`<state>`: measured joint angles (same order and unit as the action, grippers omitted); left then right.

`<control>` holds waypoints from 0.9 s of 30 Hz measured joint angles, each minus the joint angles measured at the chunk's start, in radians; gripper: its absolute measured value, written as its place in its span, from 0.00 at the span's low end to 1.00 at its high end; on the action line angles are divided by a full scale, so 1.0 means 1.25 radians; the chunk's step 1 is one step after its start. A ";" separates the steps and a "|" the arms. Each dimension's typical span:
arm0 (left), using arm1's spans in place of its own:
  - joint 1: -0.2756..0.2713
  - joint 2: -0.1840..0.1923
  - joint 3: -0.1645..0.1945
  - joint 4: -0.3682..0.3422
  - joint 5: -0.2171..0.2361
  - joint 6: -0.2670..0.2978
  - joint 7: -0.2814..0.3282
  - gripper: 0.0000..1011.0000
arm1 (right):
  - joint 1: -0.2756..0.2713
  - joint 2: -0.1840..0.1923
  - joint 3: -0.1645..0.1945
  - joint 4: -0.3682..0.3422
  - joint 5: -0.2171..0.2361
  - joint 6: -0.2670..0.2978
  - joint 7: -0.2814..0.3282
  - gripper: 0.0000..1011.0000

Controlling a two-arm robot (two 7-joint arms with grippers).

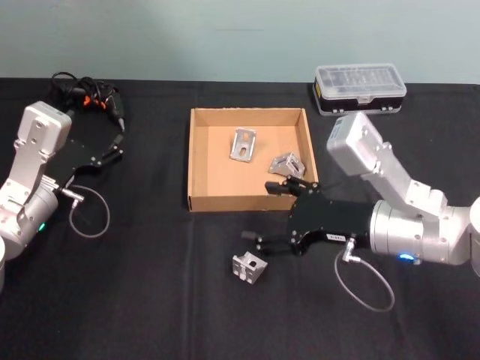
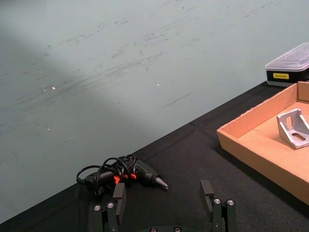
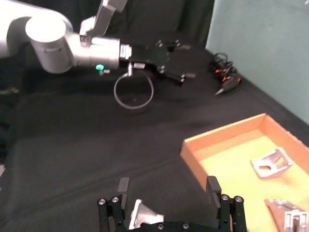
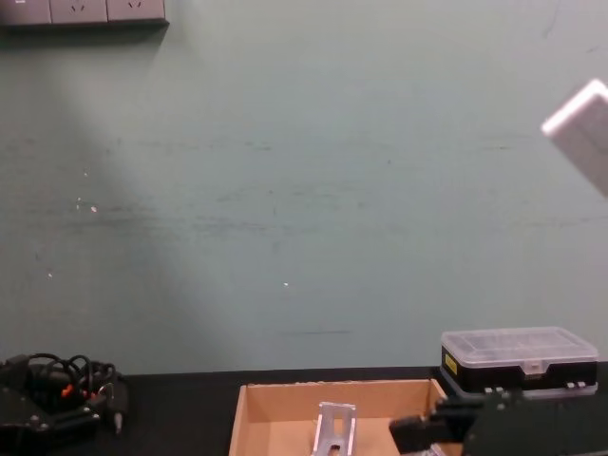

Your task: Use one hand to pick up the angle iron from the table and place it into the box.

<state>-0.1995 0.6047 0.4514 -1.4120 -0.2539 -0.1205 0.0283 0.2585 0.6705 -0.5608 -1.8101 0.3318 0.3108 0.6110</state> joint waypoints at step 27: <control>0.000 0.000 0.000 0.000 0.000 0.000 0.000 0.99 | 0.044 0.008 -0.101 0.029 -0.043 0.062 0.025 0.99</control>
<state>-0.1995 0.6047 0.4514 -1.4120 -0.2539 -0.1205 0.0283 0.3133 0.6802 -0.6866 -1.7735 0.2782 0.3887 0.6417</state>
